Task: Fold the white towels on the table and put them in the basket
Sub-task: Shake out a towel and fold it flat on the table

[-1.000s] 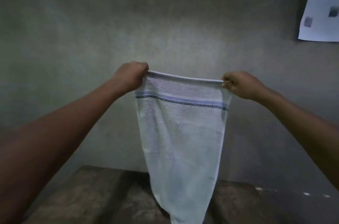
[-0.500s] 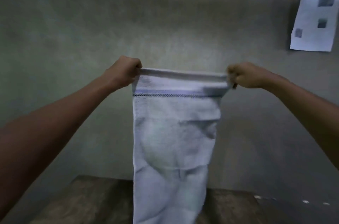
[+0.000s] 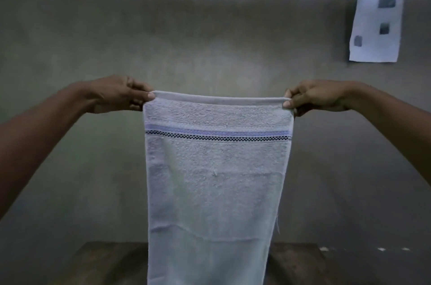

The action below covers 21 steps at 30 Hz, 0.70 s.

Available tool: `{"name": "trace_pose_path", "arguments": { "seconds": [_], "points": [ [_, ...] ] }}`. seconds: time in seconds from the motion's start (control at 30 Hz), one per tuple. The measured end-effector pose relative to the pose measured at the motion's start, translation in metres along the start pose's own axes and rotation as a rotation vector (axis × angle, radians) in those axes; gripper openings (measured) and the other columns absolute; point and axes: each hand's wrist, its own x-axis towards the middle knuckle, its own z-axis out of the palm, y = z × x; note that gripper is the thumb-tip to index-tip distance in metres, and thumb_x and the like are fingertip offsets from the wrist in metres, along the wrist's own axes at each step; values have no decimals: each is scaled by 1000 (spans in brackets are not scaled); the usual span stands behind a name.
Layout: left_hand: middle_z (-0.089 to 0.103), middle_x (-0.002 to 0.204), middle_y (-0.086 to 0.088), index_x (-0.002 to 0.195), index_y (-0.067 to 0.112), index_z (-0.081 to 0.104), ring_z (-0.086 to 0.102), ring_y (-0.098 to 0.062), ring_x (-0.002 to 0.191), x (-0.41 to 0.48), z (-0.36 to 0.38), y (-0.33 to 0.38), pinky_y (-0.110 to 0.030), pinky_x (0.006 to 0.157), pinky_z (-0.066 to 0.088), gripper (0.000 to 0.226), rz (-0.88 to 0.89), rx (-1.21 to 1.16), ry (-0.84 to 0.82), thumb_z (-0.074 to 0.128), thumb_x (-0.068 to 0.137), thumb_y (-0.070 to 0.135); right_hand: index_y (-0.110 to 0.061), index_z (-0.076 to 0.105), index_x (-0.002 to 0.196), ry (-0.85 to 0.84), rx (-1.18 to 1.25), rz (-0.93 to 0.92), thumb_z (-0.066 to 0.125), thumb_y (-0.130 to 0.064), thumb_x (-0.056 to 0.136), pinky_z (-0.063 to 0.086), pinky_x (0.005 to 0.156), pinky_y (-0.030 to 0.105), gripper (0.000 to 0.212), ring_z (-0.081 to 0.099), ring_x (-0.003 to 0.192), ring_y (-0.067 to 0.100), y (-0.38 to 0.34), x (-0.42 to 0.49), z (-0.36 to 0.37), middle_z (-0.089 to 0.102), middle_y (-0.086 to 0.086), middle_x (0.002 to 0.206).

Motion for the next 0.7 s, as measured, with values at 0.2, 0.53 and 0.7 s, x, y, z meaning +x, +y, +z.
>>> {"name": "trace_pose_path", "arguments": {
  "seconds": [0.2, 0.53, 0.7],
  "points": [
    [69, 93, -13, 88, 3, 70, 64, -15, 82, 27, 0, -27, -18, 70, 57, 36, -49, 51, 133, 83, 64, 27, -8, 62, 88, 92, -26, 32, 60, -12, 89, 47, 75, 28, 4, 60, 77, 15, 12, 31, 7, 64, 8, 83],
    [65, 71, -3, 79, 14, 69, 53, -10, 65, 74, 41, -92, -23, 63, 41, 8, 159, 439, 563, 66, 85, 12, -2, 60, 89, 375, -53, -3, 56, -3, 91, 49, 72, 27, 5, 64, 70, 20, 60, 77, 43, 65, 13, 79],
    [67, 83, -7, 94, 7, 70, 59, -15, 75, 78, 41, -69, -26, 74, 46, 10, 249, 354, 672, 65, 86, 8, -7, 58, 79, 493, -33, -98, 56, -2, 91, 49, 60, 18, 13, 63, 56, 7, 50, 68, 26, 64, 14, 77]
  ]
}}
